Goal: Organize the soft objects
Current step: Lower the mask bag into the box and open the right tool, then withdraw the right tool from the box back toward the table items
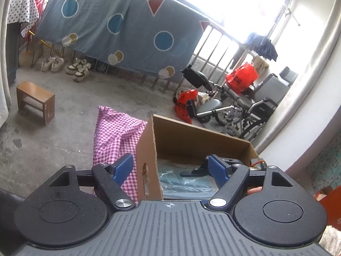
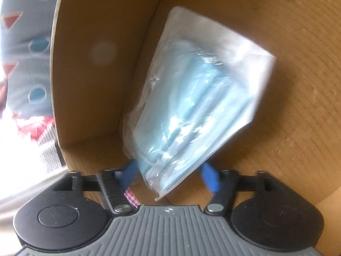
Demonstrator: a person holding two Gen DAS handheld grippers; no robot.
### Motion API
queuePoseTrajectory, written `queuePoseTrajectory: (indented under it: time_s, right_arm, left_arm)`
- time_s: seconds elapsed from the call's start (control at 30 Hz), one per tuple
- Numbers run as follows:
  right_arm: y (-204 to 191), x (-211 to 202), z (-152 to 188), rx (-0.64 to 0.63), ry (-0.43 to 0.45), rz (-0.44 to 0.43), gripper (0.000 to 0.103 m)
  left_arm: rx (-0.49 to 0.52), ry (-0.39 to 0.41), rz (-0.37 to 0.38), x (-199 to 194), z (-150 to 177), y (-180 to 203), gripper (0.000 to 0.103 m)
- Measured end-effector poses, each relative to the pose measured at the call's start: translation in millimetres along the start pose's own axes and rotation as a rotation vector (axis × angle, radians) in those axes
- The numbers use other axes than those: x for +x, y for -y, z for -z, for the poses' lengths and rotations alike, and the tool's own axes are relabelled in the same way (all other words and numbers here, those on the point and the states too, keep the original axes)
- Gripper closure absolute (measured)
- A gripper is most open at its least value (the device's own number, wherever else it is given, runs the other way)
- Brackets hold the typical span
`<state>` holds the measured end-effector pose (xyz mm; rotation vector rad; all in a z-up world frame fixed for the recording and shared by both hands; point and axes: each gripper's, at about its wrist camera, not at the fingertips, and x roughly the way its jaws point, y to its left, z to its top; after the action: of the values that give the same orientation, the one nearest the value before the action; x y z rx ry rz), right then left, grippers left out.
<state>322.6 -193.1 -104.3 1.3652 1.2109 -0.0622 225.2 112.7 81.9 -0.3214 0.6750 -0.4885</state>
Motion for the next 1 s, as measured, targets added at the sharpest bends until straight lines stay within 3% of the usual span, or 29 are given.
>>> queuePoseTrajectory:
  time_s: [0.17,0.47,0.73,0.83,0.9,1.0]
  right_arm:
    - [-39,25,1,-0.091,-0.113,0.055,0.03]
    - [-56,43,-12,-0.127,-0.094,0.015,0.029]
    - [-57,50,-23,-0.221,-0.143,-0.01,0.028]
    - [-60,60,-25,-0.242,-0.186,-0.015,0.028]
    - [-68,62,-22,-0.246,-0.203,-0.016,0.028]
    - [-77,44,-15,-0.3,-0.22,-0.048,0.028]
  left_arm:
    - [-0.016,0.011,-0.006,-5,4,-7,0.025]
    - [-0.03,0.016,-0.01,-10,9,-12,0.024]
    - [-0.033,0.011,-0.027,-9,11,-13,0.023]
    - [-0.035,0.003,-0.026,-8,12,-12,0.018]
    - [-0.038,-0.002,-0.023,-8,12,-12,0.009]
    - [-0.042,0.004,-0.02,-12,13,-11,0.002]
